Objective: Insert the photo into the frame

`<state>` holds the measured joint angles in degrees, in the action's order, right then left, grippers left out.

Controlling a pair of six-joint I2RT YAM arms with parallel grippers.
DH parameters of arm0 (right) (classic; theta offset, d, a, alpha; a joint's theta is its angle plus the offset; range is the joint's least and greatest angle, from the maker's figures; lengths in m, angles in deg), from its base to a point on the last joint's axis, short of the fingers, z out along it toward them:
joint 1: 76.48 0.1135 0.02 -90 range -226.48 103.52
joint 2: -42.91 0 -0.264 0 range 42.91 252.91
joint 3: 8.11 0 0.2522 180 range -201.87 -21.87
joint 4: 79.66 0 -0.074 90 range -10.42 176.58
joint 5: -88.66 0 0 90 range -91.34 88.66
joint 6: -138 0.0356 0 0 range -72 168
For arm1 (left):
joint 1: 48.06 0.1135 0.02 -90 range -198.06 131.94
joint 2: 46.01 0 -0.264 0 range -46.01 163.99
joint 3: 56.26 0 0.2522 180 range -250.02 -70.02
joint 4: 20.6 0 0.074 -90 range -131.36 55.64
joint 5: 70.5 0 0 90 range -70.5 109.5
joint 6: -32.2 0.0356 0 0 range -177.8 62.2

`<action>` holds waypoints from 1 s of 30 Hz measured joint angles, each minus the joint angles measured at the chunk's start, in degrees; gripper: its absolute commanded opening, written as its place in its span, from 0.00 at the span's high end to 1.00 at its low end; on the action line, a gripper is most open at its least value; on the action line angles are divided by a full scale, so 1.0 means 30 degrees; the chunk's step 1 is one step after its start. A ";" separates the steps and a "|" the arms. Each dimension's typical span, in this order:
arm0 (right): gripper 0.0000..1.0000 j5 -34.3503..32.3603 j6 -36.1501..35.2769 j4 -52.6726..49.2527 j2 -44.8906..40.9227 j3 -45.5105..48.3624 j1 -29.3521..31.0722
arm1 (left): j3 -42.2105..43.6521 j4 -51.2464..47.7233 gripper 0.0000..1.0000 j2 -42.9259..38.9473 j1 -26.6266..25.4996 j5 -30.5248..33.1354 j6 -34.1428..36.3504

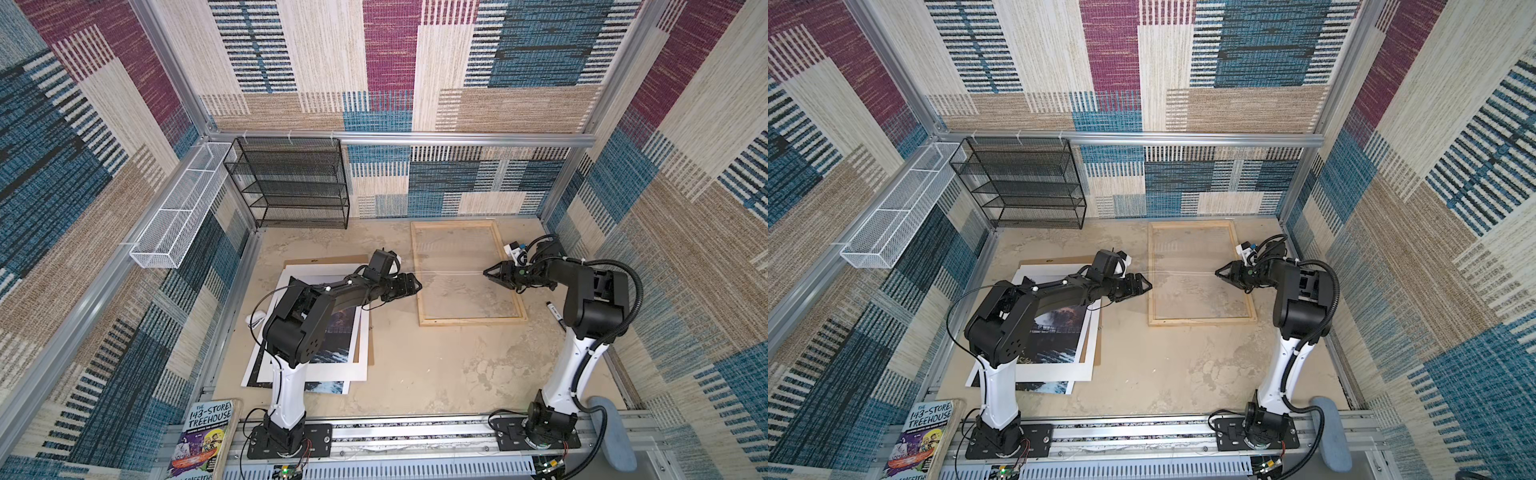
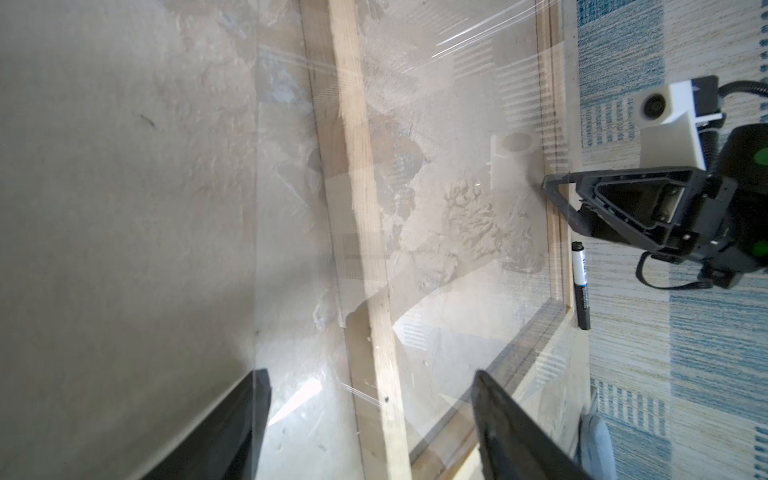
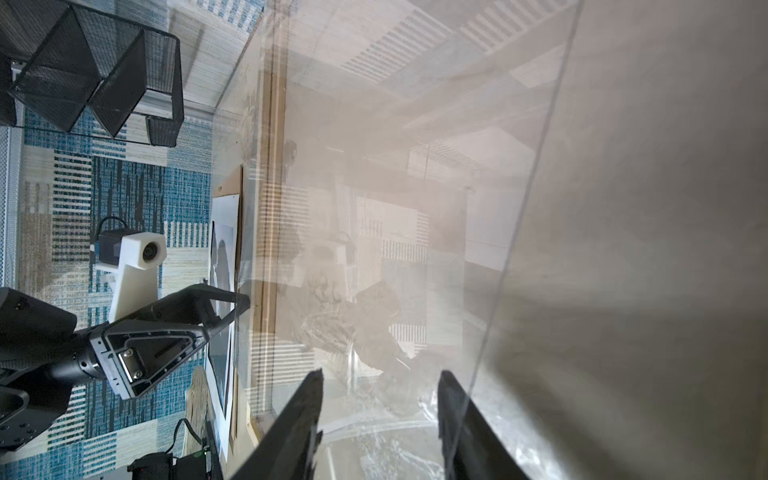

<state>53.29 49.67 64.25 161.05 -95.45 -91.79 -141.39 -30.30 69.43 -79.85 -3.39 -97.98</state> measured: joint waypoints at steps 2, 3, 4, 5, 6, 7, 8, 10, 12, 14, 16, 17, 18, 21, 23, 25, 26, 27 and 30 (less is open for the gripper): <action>0.52 -0.0160 0.0423 0.0357 -0.0226 0.0357 -0.0015 | 0.0131 0.0124 0.26 -0.0022 -0.0080 0.0000 -0.0044; 0.52 -0.0262 0.0452 0.0568 -0.0342 0.0539 -0.0015 | 0.0219 0.0160 0.26 -0.0022 -0.0124 0.0000 -0.0058; 0.52 -0.0386 0.0678 0.0831 -0.0488 0.0765 -0.0007 | 0.0328 0.0204 0.27 -0.0044 -0.0175 0.0007 -0.0095; 0.52 -0.0459 0.0882 0.1049 -0.0619 0.0962 -0.0015 | 0.0423 0.0211 0.27 -0.0066 -0.0233 0.0007 -0.0117; 0.52 -0.0583 0.1064 0.1253 -0.0780 0.1209 -0.0015 | 0.0539 0.0255 0.28 -0.0117 -0.0299 0.0015 -0.0138; 0.52 -0.0678 0.1348 0.1523 -0.0969 0.1464 -0.0015 | 0.0692 0.0306 0.29 -0.0182 -0.0364 0.0022 -0.0197; 0.51 -0.0758 0.1508 0.1668 -0.1078 0.1603 -0.0015 | 0.0852 0.0423 0.29 -0.0270 -0.0437 0.0058 -0.0284; 0.51 -0.0933 0.1931 0.2113 -0.1421 0.1996 -0.0007 | 0.1253 0.0816 0.30 -0.0452 -0.0619 0.0131 -0.0634; 0.52 -0.1086 0.2361 0.2521 -0.1770 0.2244 -0.0015 | 0.1632 0.1209 0.30 -0.0590 -0.0860 0.0408 -0.0998; 0.52 -0.1158 0.2674 0.2769 -0.2047 0.2302 -0.0007 | 0.1800 0.1290 0.31 -0.0707 -0.1107 0.0663 -0.1122; 0.53 -0.1253 0.2922 0.3031 -0.2229 0.2222 -0.0015 | 0.1858 0.1406 0.31 -0.0816 -0.1413 0.1005 -0.1319; 0.53 -0.1304 0.2929 0.3053 -0.2244 0.2098 -0.0015 | 0.1858 0.1421 0.31 -0.0867 -0.1523 0.1100 -0.1443; 0.55 -0.1377 0.2958 0.3053 -0.2244 0.1880 -0.0007 | 0.1858 0.1443 0.31 -0.0911 -0.1632 0.1144 -0.1537; 0.61 -0.1384 0.2958 0.2892 -0.2004 0.0874 -0.0015 | 0.1836 0.1647 0.31 -0.0925 -0.1931 0.1523 -0.1617; 0.66 -0.1362 0.2783 0.2820 -0.1632 0.0219 -0.0007 | 0.1749 0.1778 0.31 -0.0889 -0.2025 0.1581 -0.1617; 0.68 -0.1355 0.2557 0.2572 -0.1144 -0.0393 -0.0015 | 0.1625 0.1858 0.31 -0.0780 -0.2047 0.1647 -0.1625; 0.69 -0.1355 0.2455 0.2477 -0.0954 -0.0583 -0.0015 | 0.1559 0.1880 0.31 -0.0678 -0.2076 0.1661 -0.1625; 0.69 -0.1333 0.2324 0.2382 -0.0758 -0.0758 -0.0007 | 0.1508 0.1872 0.31 -0.0583 -0.2076 0.1676 -0.1625; 0.70 -0.1166 0.1902 0.2208 -0.0408 -0.1071 -0.0007 | 0.1457 0.1872 0.31 -0.0430 -0.2084 0.2004 -0.1625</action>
<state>49.79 55.38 70.87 159.83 -98.67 -91.81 -137.02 -24.68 68.14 -86.10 2.62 -102.85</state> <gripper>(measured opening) 0.300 0.689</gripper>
